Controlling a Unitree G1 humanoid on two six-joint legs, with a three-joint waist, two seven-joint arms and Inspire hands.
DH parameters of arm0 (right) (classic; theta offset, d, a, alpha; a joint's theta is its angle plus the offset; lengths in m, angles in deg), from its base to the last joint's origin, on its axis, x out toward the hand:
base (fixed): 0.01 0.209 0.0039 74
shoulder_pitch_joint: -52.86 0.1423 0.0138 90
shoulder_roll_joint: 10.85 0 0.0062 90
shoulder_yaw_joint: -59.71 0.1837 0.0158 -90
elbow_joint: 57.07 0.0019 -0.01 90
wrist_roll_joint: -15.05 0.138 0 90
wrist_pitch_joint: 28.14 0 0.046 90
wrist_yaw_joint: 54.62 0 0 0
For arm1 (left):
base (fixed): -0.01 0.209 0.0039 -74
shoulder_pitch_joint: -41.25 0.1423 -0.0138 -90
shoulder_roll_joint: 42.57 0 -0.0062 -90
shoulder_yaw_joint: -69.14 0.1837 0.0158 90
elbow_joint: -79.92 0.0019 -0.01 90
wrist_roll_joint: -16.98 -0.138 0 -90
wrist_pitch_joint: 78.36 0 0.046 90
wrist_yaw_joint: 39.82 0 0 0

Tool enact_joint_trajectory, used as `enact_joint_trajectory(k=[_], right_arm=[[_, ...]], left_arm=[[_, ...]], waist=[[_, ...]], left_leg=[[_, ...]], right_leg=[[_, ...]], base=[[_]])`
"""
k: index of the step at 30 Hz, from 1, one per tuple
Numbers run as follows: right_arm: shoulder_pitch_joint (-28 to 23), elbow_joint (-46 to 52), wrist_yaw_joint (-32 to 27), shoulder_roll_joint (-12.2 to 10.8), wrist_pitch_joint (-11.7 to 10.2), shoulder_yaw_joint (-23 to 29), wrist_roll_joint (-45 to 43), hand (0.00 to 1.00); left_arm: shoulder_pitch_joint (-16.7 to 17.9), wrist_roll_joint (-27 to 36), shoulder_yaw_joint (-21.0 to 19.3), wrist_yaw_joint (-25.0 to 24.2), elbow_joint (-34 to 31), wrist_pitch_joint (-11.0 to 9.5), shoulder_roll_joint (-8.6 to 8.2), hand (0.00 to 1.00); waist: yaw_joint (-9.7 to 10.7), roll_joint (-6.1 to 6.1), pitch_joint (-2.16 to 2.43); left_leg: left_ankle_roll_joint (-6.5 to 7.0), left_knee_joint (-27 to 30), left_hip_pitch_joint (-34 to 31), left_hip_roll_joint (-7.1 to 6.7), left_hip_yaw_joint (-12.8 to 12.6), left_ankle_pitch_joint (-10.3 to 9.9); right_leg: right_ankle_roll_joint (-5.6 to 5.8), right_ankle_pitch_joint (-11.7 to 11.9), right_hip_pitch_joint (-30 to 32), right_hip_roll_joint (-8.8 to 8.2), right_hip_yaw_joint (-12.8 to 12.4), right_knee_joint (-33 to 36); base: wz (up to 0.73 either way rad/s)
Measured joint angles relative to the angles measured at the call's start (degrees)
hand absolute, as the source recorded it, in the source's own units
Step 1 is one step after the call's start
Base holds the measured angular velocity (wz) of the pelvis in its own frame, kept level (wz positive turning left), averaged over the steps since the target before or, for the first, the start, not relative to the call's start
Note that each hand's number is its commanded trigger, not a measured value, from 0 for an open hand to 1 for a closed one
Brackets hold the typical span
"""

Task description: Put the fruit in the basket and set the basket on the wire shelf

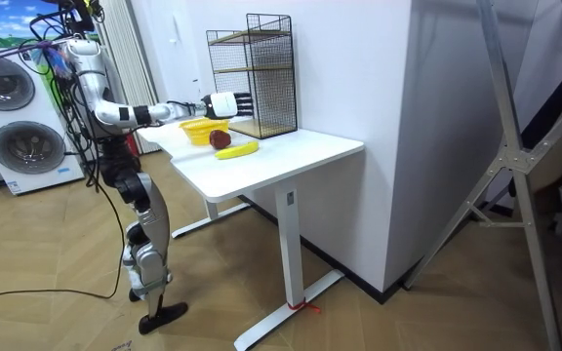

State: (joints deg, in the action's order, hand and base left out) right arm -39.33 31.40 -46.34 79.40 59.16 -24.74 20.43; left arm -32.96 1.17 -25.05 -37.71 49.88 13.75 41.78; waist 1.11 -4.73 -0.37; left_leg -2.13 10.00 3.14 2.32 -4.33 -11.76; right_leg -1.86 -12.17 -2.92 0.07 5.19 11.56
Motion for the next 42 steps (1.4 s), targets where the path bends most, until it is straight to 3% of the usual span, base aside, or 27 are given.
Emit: enact_joint_trajectory(k=[3,8,20,30,42], right_arm=[[0.0,-0.1,1.4,-0.3,1.1,-0.1,-1.5,0.00],[-0.2,-0.8,3.0,-0.3,1.5,-0.2,-3.5,0.00],[-1.1,-3.6,5.5,-0.3,2.8,-1.3,-4.0,0.00],[-1.8,-7.1,2.3,-0.4,2.8,-2.7,-3.8,0.00],[-2.9,-7.7,1.0,-0.4,2.8,-4.4,-3.6,0.00]], left_arm=[[0.0,0.0,0.1,-0.6,-0.3,0.1,-0.02,0.00],[0.1,0.0,0.5,-1.2,-0.3,0.4,-0.08,0.00],[0.6,0.0,1.1,-0.6,-2.6,1.4,-0.12,0.00],[0.1,0.0,1.1,-0.5,-1.8,1.3,-0.11,0.00],[0.2,0.0,1.2,-0.5,-0.6,1.3,-0.11,0.00]], waist=[[0.0,0.25,-0.01],[0.0,0.83,0.37],[-0.3,0.93,0.80],[-1.5,1.01,0.54],[-1.5,0.72,0.44]], left_leg=[[0.00,0.7,-0.4,-0.01,0.1,0.0],[0.00,1.1,-0.5,0.02,0.5,0.0],[0.00,1.6,-0.7,0.02,0.5,0.0],[0.00,1.3,-0.7,0.02,0.3,0.0],[0.00,1.4,-0.9,0.01,0.5,0.0]], right_leg=[[-0.03,0.1,0.0,-0.05,0.1,0.0],[-0.09,0.1,0.0,-0.05,0.5,0.0],[-0.13,0.6,-0.2,0.11,0.2,-0.8],[-0.04,0.7,-0.1,0.05,0.5,-1.0],[-0.04,0.7,-0.3,0.01,0.9,-1.1]], base=[[0.00],[0.04],[0.00],[0.00],[0.00]])
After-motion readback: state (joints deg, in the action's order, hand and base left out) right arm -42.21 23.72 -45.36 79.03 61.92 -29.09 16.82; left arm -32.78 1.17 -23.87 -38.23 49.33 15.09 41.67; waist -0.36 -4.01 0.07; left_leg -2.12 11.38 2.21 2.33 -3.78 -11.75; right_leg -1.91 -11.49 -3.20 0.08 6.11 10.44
